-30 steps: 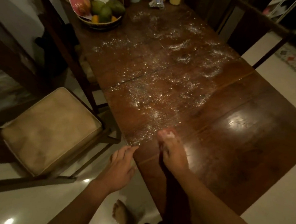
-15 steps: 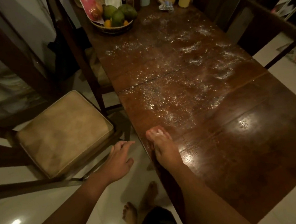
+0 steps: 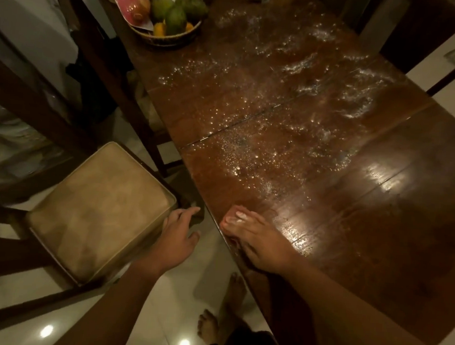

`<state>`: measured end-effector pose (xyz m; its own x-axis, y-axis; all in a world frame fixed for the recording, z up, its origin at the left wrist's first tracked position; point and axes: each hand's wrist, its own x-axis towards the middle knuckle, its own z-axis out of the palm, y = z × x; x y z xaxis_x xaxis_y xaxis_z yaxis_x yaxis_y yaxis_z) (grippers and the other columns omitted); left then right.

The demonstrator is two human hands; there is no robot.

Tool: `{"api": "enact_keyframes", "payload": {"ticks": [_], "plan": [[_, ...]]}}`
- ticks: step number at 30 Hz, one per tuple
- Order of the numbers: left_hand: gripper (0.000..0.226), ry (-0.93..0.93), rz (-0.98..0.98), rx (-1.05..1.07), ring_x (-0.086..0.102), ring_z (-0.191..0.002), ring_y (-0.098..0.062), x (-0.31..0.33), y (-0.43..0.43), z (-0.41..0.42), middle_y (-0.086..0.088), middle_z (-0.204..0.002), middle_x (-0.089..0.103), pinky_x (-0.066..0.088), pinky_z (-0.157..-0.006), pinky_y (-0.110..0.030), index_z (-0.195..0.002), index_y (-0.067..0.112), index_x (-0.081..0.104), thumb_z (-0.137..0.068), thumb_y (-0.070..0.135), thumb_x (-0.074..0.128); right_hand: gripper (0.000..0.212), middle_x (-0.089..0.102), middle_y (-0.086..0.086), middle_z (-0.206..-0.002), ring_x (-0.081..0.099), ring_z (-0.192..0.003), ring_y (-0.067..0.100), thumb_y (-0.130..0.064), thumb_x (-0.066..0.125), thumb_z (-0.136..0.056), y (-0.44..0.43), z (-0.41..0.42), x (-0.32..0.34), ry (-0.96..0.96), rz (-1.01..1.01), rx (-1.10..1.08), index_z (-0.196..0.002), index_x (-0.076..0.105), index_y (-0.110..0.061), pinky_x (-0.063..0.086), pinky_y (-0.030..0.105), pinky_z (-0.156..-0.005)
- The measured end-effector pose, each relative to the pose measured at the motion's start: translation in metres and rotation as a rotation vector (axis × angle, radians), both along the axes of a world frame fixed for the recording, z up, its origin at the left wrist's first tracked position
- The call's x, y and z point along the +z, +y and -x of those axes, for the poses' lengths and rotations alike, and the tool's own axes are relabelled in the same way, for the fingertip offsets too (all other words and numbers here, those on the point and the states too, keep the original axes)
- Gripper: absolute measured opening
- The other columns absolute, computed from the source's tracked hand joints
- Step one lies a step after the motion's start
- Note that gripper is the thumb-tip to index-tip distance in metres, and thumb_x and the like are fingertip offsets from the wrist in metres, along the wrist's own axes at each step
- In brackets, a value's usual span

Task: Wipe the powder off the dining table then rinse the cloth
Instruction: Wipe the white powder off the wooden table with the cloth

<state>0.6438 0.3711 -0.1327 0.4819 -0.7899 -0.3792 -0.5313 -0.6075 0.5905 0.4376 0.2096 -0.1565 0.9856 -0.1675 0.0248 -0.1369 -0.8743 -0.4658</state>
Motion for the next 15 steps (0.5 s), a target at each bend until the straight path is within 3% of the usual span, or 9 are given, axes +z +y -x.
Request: {"api": "enact_keyframes", "payload": {"ticks": [2, 5, 8, 10, 12, 15], "plan": [[0.053, -0.003, 0.022, -0.002, 0.033, -0.130, -0.018, 0.002, -0.011, -0.003, -0.001, -0.137, 0.038, 0.031, -0.108, -0.031, -0.144, 0.032, 0.038, -0.095, 0.024, 0.057, 0.050, 0.051, -0.010, -0.149, 0.036, -0.144, 0.008, -0.025, 0.054, -0.095, -0.033, 0.016, -0.006, 0.034, -0.037, 0.095, -0.145, 0.048, -0.032, 0.019, 0.039, -0.123], [0.051, -0.064, 0.051, -0.042, 0.034, -0.124, -0.016, 0.005, -0.037, -0.007, 0.000, -0.129, 0.039, 0.029, -0.103, -0.024, -0.141, 0.031, 0.041, -0.094, 0.021, 0.057, 0.047, 0.056, -0.013, -0.142, 0.044, -0.138, 0.005, -0.027, 0.054, -0.092, -0.055, 0.018, -0.010, 0.030, -0.099, -0.118, -0.138, 0.055, -0.034, 0.023, 0.045, -0.122], [0.052, -0.215, -0.003, -0.023, 0.033, -0.123, -0.025, 0.009, -0.063, -0.008, -0.006, -0.128, 0.036, 0.034, -0.104, -0.035, -0.139, 0.031, 0.041, -0.090, 0.025, 0.058, 0.059, 0.049, -0.007, -0.150, 0.034, -0.146, 0.015, -0.022, 0.052, -0.086, -0.012, 0.003, -0.007, -0.001, -0.110, -0.264, -0.144, 0.050, -0.032, 0.015, 0.045, -0.124], [0.052, -0.330, -0.038, -0.035, 0.027, -0.130, -0.031, 0.011, -0.078, -0.006, -0.011, -0.138, 0.030, 0.032, -0.108, -0.042, -0.139, 0.028, 0.041, -0.090, 0.027, 0.057, 0.065, 0.045, -0.007, -0.153, 0.026, -0.149, 0.014, -0.019, 0.053, -0.084, 0.020, 0.013, -0.005, -0.004, -0.084, -0.082, -0.148, 0.044, -0.031, 0.011, 0.038, -0.124], [0.053, -0.277, -0.071, -0.067, 0.018, -0.136, -0.036, 0.014, -0.093, -0.002, -0.014, -0.147, 0.020, 0.027, -0.112, -0.047, -0.143, 0.024, 0.036, -0.094, 0.029, 0.055, 0.063, 0.046, -0.011, -0.152, 0.024, -0.150, 0.009, -0.021, 0.054, -0.087, 0.020, 0.041, -0.004, 0.039, -0.065, 0.114, -0.148, 0.042, -0.034, 0.012, 0.035, -0.124], [0.059, -0.202, -0.177, -0.116, 0.006, -0.141, -0.039, 0.011, -0.106, 0.005, -0.015, -0.153, 0.003, 0.019, -0.116, -0.054, -0.149, 0.020, 0.022, -0.098, 0.034, 0.048, 0.055, 0.053, -0.015, -0.146, 0.029, -0.147, 0.004, -0.025, 0.062, -0.088, -0.011, 0.079, -0.009, 0.043, -0.057, 0.143, -0.140, 0.051, -0.037, 0.017, 0.038, -0.122]]}}
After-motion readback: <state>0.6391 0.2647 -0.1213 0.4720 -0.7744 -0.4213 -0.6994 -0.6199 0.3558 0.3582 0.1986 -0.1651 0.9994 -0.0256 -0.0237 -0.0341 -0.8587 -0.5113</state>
